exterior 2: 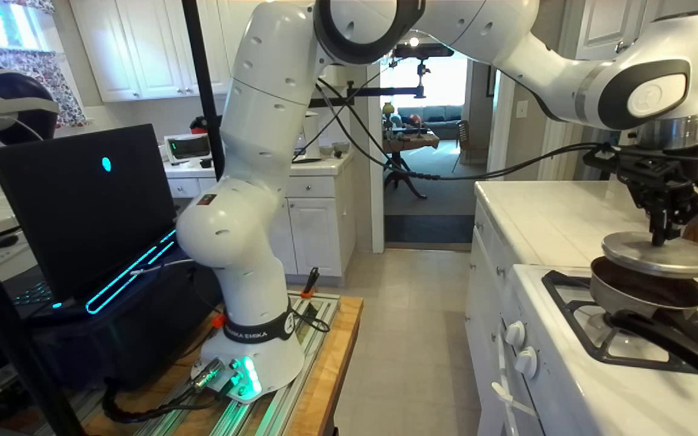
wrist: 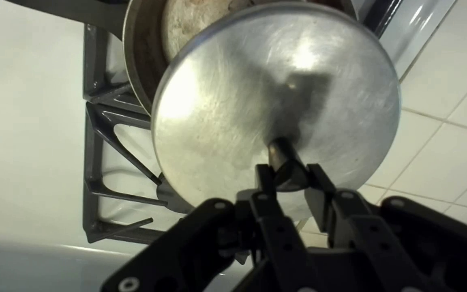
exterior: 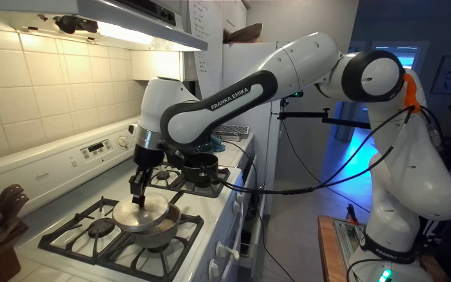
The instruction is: Take the lid off the pan
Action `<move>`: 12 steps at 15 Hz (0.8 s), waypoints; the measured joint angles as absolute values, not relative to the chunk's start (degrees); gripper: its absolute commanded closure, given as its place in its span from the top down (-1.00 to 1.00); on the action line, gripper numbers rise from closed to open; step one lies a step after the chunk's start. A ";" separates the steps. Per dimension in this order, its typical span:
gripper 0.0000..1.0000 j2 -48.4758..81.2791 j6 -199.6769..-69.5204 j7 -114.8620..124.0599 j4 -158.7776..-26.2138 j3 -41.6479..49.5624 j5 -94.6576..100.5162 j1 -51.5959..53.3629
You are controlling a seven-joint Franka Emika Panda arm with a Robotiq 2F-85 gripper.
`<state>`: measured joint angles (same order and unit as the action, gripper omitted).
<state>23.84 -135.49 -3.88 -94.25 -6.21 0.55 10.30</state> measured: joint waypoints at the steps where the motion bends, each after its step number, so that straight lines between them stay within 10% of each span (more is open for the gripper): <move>1: -0.87 23.84 -135.49 -3.87 -93.90 -6.24 0.60 10.64; 12: -0.87 26.43 -133.21 -3.86 -89.39 -8.47 1.95 15.44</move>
<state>26.43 -133.21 -3.86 -89.39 -8.47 1.95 15.44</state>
